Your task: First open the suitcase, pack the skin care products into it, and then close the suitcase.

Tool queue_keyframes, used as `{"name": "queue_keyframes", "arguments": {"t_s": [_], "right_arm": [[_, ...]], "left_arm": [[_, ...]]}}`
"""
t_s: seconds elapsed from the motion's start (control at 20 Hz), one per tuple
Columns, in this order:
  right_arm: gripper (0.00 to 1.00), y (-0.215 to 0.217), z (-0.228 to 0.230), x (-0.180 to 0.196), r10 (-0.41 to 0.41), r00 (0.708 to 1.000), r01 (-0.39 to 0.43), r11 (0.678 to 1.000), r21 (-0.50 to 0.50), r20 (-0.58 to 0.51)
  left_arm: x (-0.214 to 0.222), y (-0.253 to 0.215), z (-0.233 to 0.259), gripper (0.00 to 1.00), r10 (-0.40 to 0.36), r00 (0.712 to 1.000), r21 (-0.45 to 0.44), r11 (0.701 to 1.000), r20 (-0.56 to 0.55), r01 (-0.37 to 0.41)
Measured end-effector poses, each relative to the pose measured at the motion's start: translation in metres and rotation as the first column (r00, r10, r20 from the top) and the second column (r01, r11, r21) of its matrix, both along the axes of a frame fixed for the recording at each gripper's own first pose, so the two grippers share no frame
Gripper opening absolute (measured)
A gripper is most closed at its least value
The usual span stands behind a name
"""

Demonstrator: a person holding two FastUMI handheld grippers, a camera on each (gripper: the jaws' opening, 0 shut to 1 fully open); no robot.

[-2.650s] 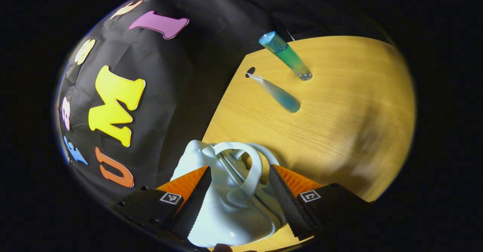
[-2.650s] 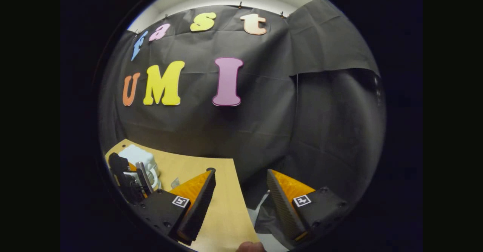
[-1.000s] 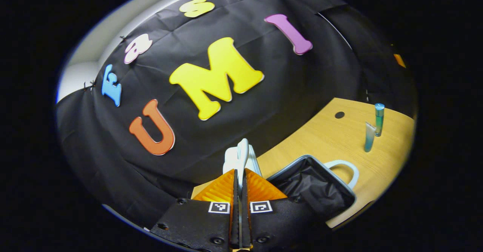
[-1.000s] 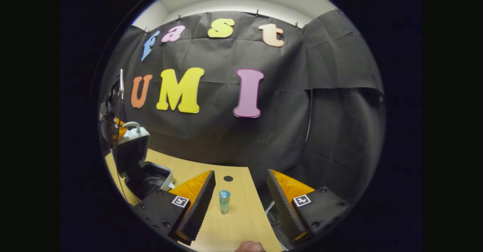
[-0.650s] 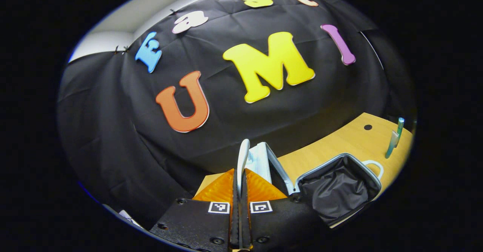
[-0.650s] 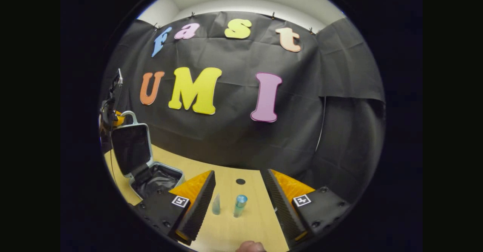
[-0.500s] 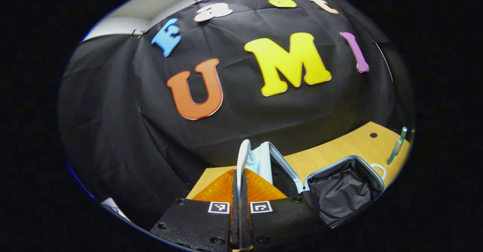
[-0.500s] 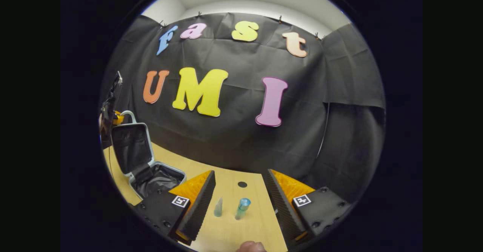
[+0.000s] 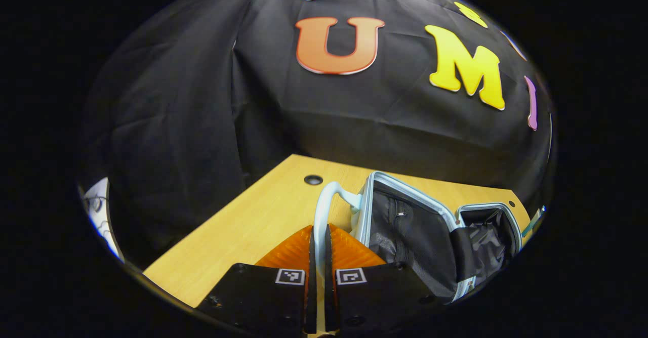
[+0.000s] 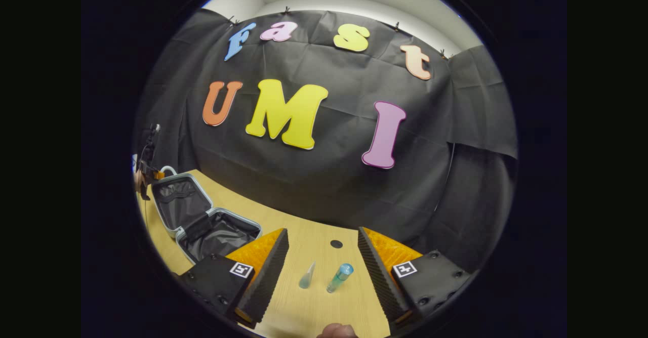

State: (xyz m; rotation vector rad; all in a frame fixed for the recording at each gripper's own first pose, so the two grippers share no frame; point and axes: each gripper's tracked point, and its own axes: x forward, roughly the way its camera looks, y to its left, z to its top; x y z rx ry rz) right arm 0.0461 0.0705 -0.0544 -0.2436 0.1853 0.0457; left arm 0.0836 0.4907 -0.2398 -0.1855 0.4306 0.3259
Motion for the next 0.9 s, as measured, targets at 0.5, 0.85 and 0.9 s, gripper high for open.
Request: {"name": "queue_keyframes", "arguments": {"t_s": [0.5,0.85,0.9], "right_arm": [[0.81,0.012,-0.011,0.002,-0.009,0.999,0.01,1.0,0.028,-0.045],[0.81,-0.001,-0.013,0.0,-0.024,0.998,0.029,0.994,0.105,-0.052],[0.81,-0.003,-0.012,0.001,-0.024,0.999,0.03,0.992,0.12,-0.047]], "left_arm": [[-0.009,0.013,-0.056,0.22,0.004,0.996,-0.074,0.997,-0.085,-0.01],[-0.024,-0.025,0.045,1.0,0.005,0.998,0.065,0.998,0.064,-0.009],[-0.024,-0.044,0.061,1.0,-0.014,0.995,0.098,0.995,0.094,0.005]]}}
